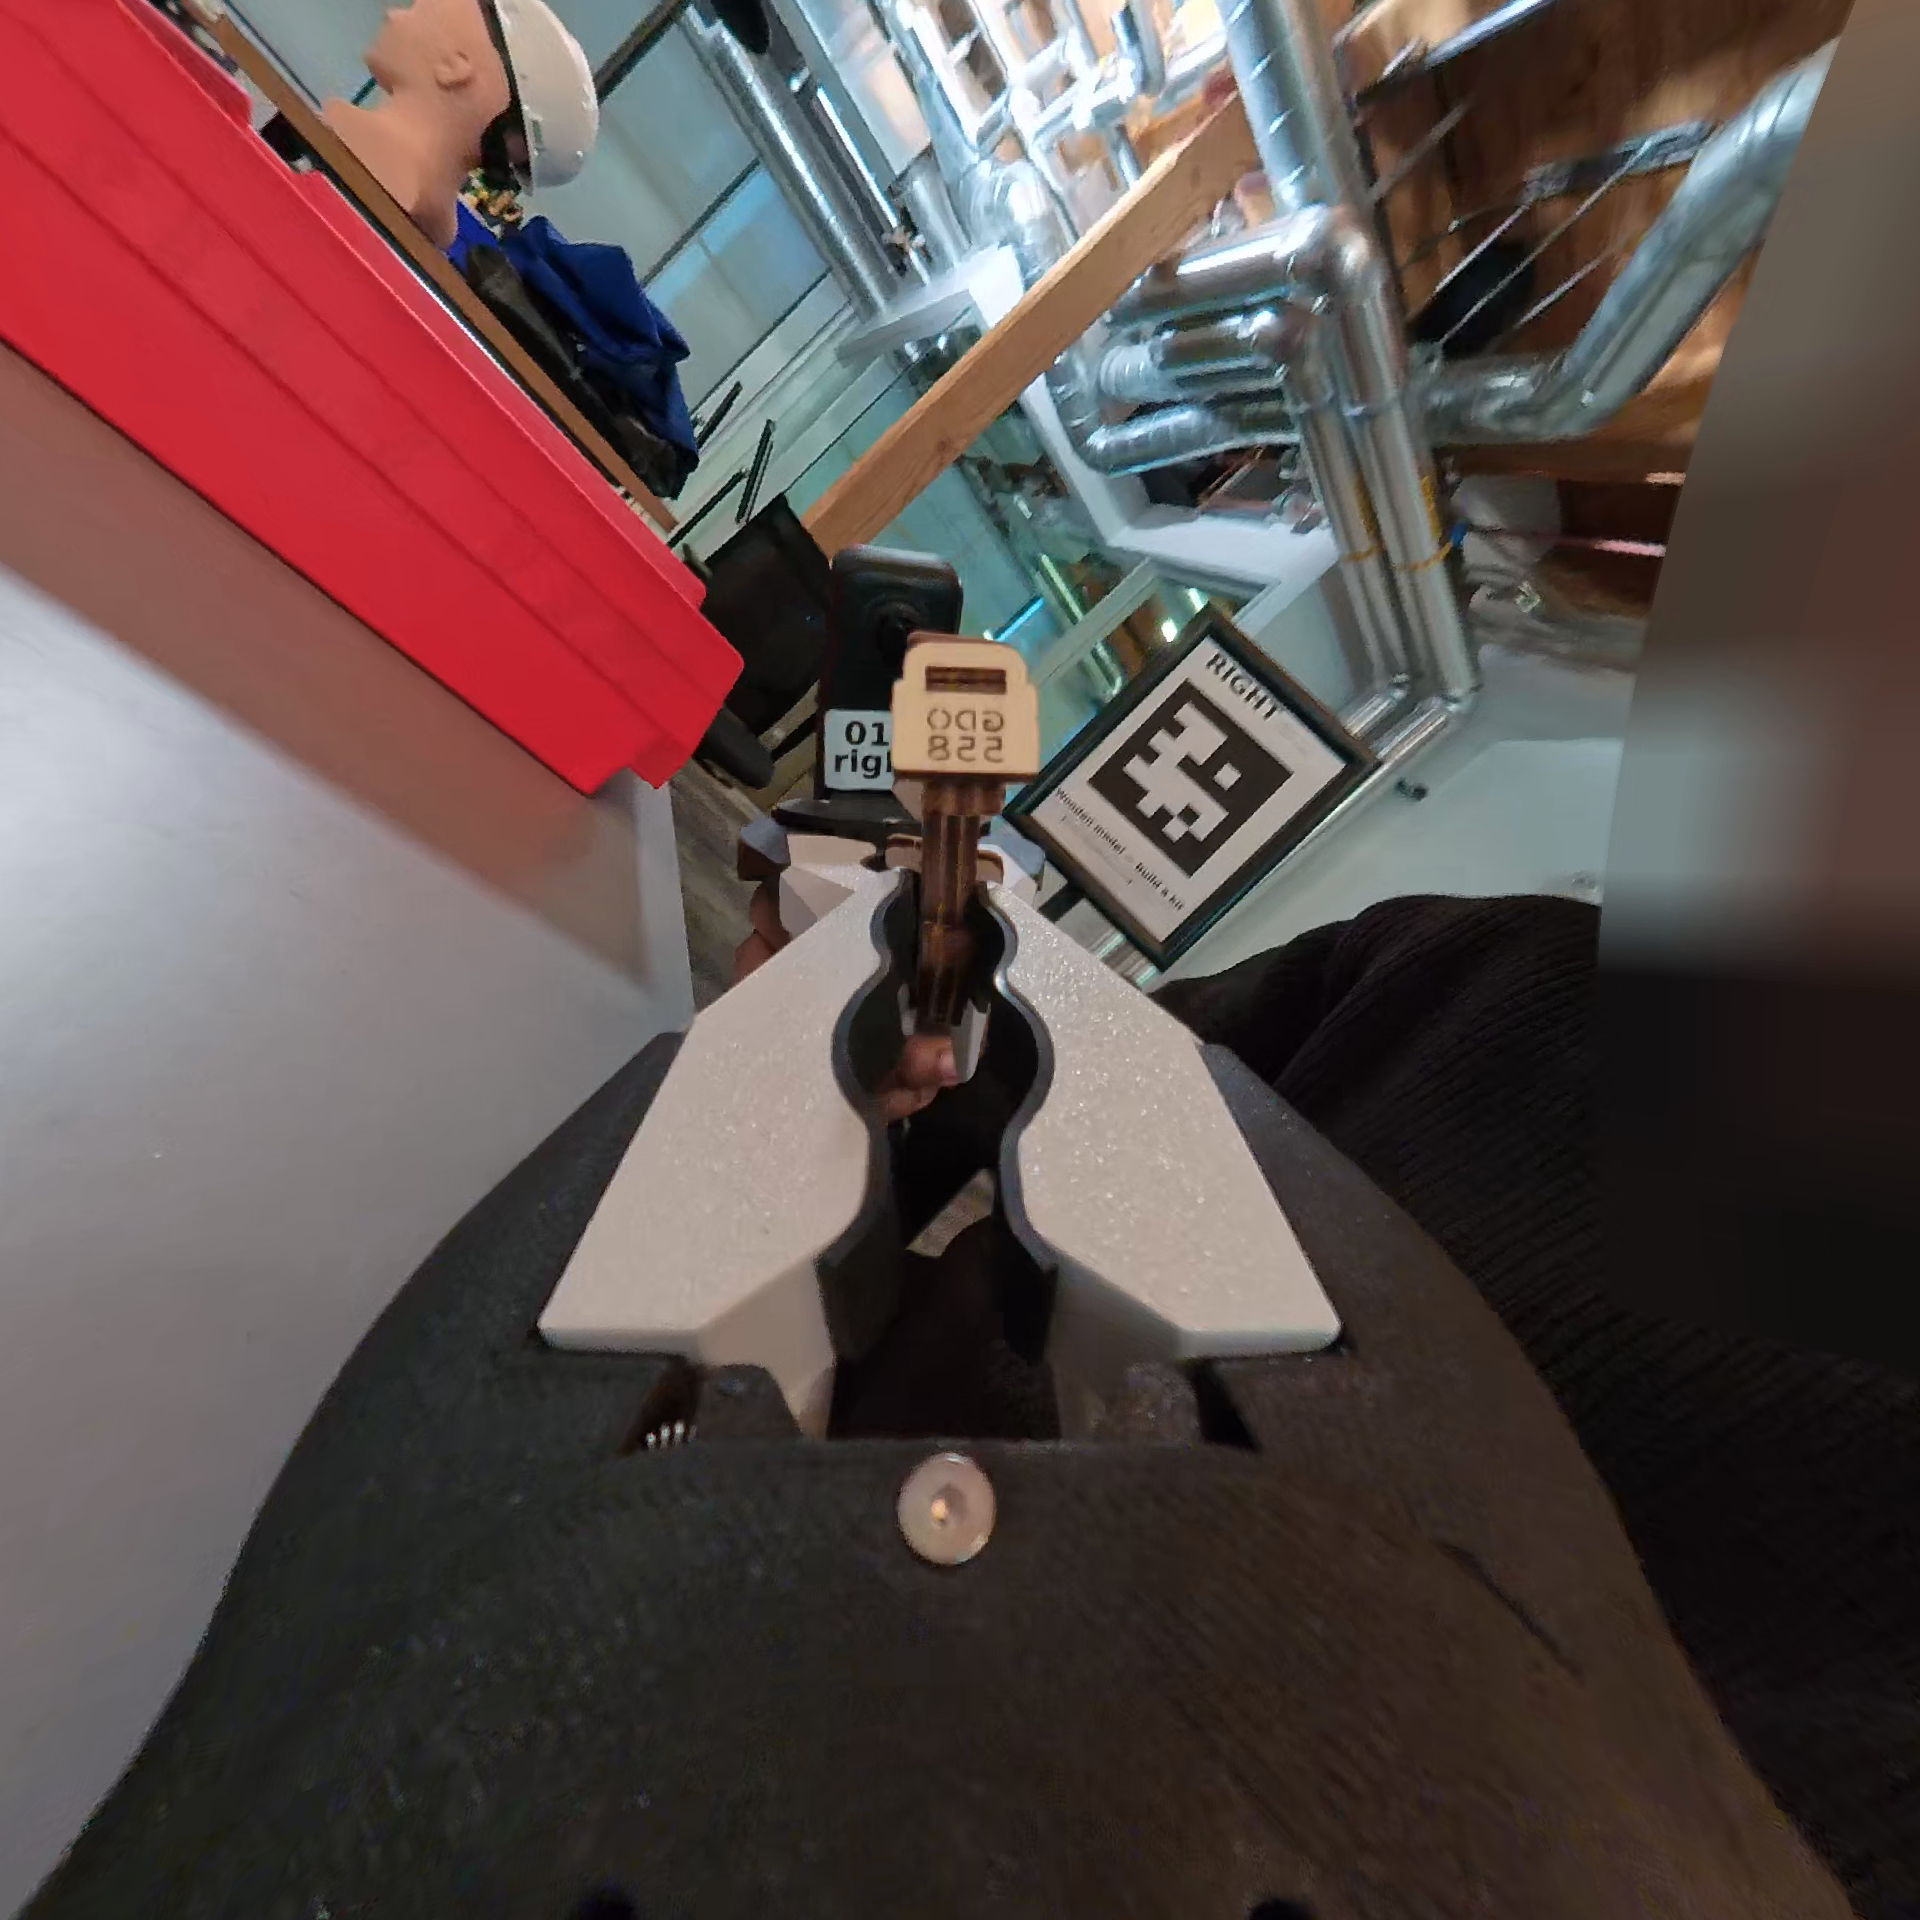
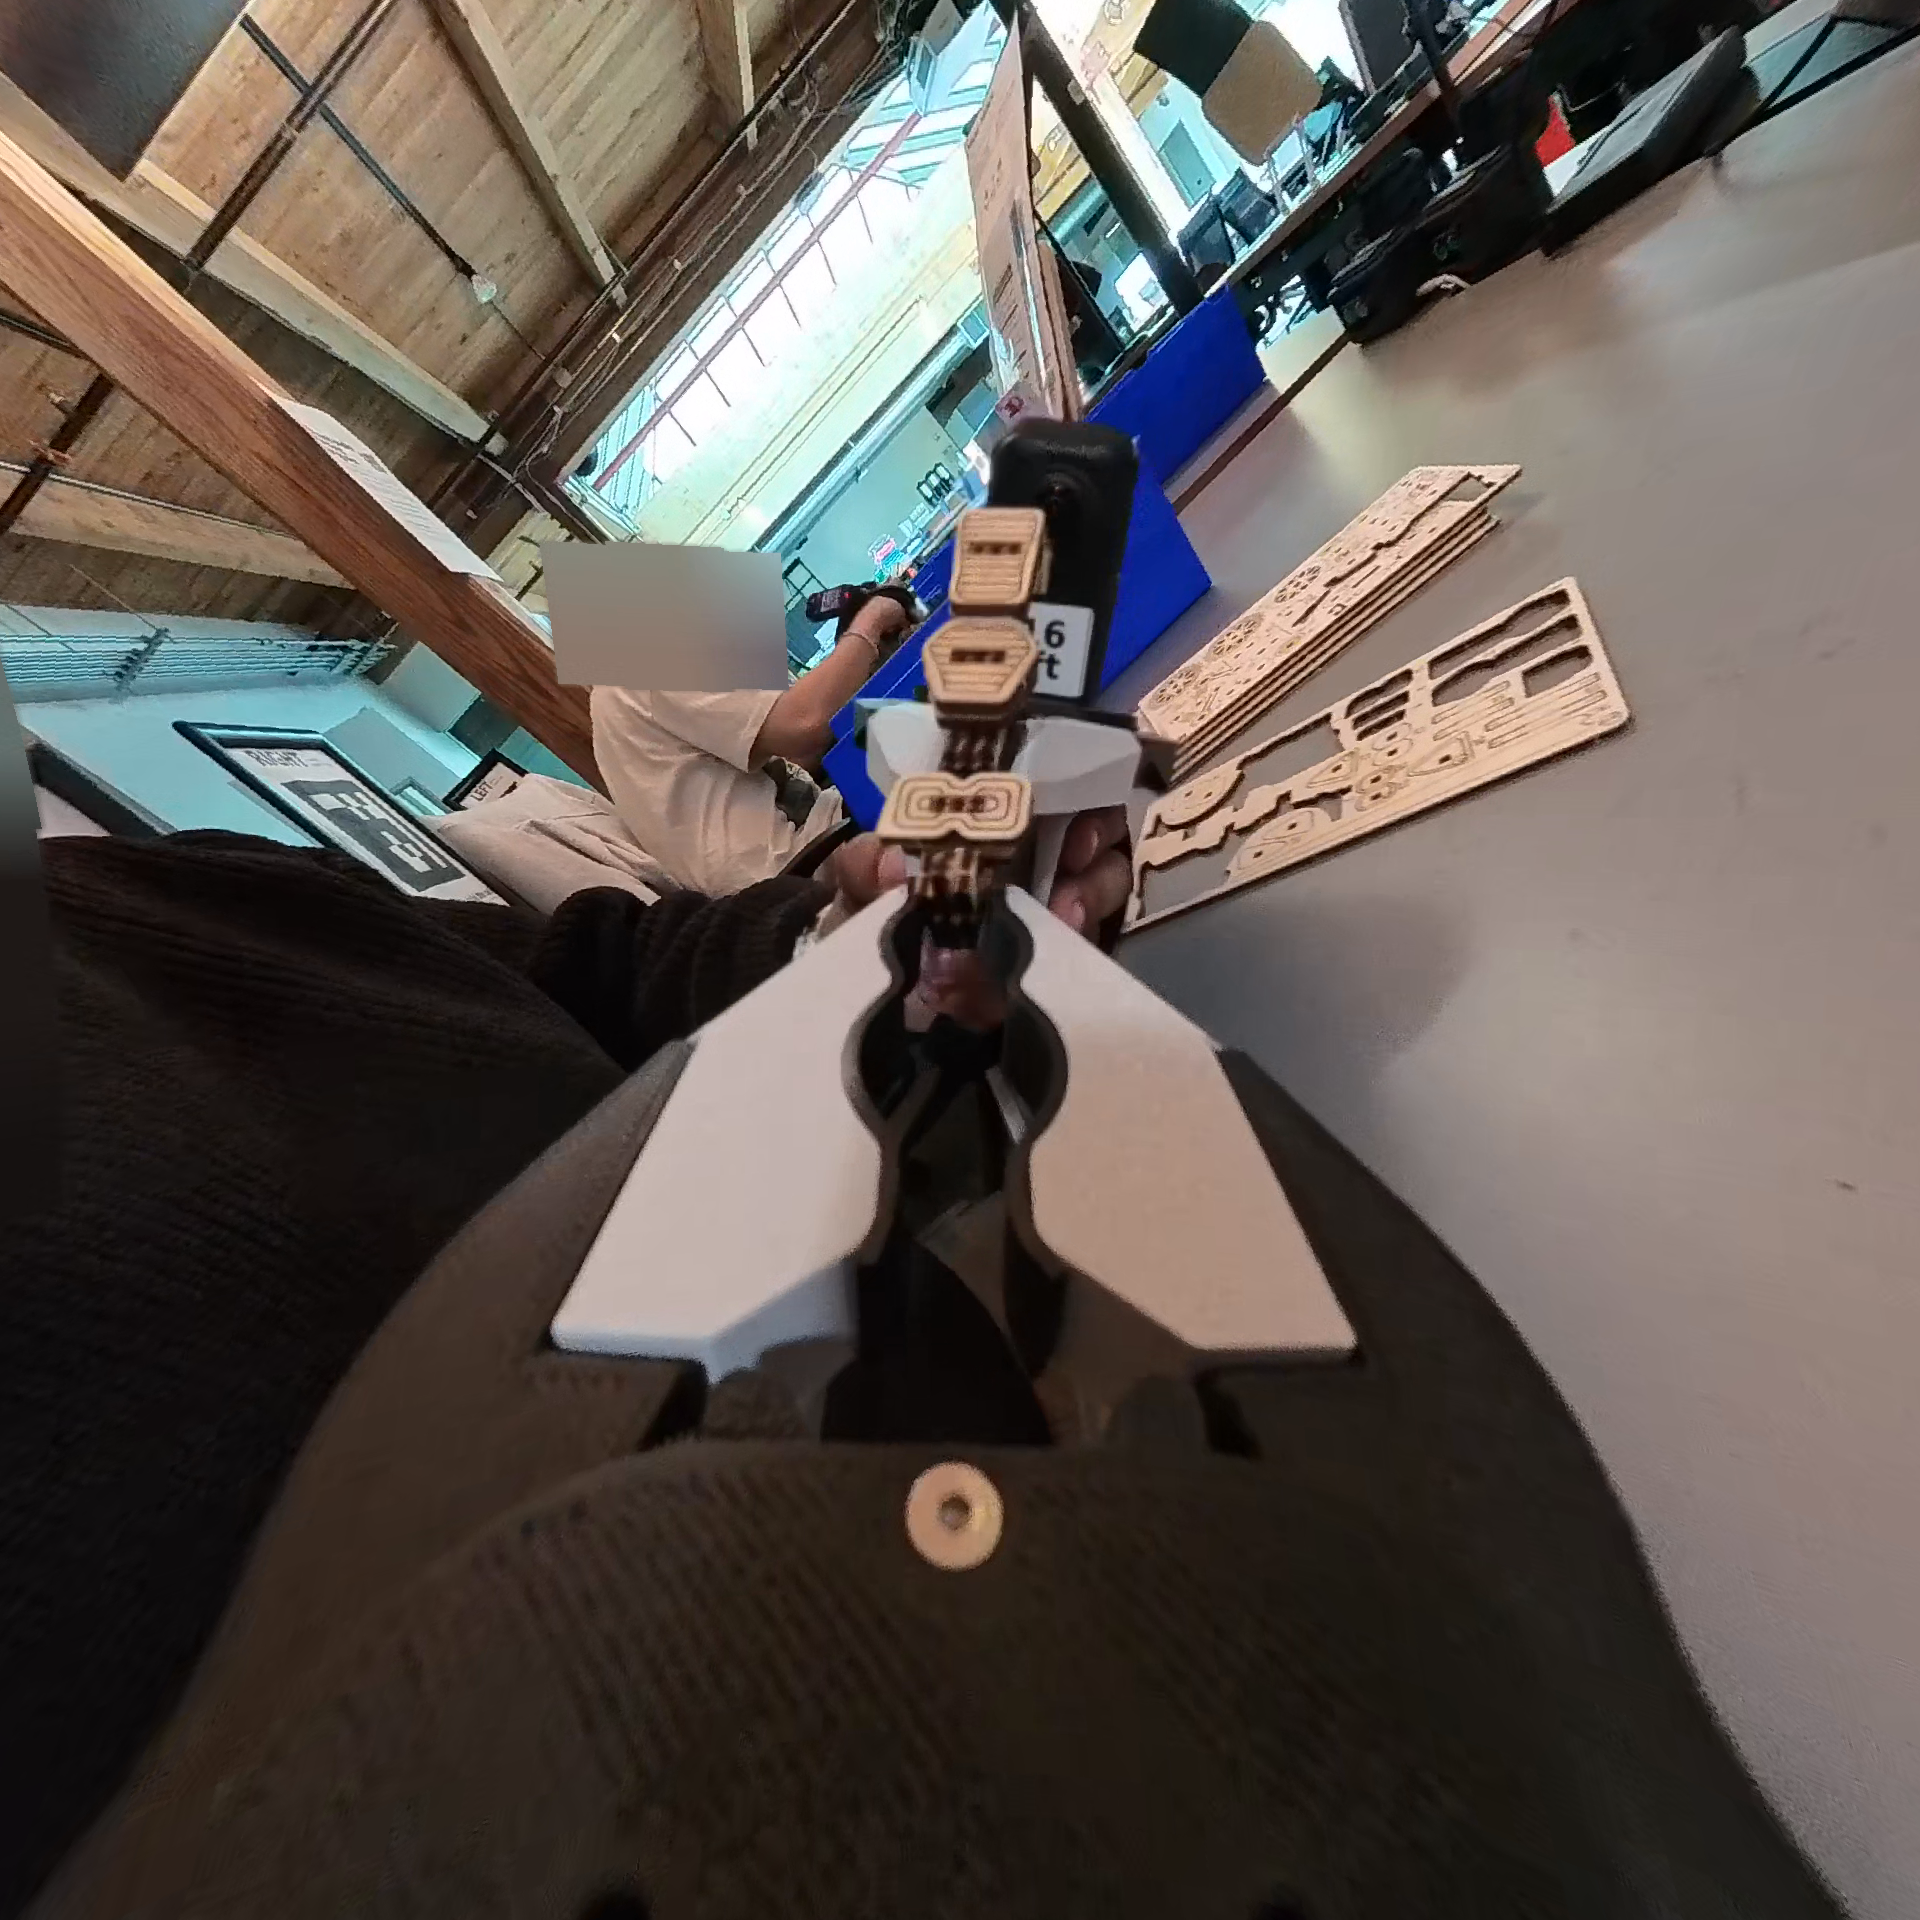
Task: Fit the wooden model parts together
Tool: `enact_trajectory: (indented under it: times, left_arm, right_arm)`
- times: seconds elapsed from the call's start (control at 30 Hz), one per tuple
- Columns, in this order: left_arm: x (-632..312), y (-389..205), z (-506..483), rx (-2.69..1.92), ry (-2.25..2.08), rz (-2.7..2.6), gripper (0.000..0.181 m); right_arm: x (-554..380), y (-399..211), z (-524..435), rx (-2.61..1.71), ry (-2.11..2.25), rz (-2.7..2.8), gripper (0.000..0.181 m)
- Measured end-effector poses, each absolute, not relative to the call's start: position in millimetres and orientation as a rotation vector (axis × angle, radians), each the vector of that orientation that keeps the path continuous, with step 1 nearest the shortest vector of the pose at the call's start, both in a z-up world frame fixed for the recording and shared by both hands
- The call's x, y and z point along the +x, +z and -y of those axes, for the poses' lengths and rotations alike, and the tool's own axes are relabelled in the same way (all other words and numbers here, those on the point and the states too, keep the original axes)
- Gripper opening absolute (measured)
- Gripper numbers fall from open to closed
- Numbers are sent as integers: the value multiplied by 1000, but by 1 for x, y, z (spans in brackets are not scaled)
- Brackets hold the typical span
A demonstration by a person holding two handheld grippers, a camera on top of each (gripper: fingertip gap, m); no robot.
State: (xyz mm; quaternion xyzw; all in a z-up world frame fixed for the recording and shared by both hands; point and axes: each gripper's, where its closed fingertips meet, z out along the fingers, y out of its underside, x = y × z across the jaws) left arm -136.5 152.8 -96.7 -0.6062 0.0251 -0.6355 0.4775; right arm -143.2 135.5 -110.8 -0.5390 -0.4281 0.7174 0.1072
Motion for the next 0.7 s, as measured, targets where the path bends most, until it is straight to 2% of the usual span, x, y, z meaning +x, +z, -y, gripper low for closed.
enact_trajectory:
  times: [0.23,0.47,0.63,0.7]
  left_arm:
    - [-143,-112,-154,-1624,-1379,-152,7]
    - [-140,-121,-152,-1722,-1291,-235,8]
    - [-131,-133,-149,-1813,-1225,-323,8]
    - [-128,-135,-148,-1832,-1206,-348,7]
  right_arm:
    - [-133,-118,-163,-1590,1949,1295,22]
    - [-125,-117,-172,-1544,1861,1352,20]
    - [-120,-126,-161,-1511,1764,1528,27]
    - [-118,-129,-162,-1511,1706,1568,22]
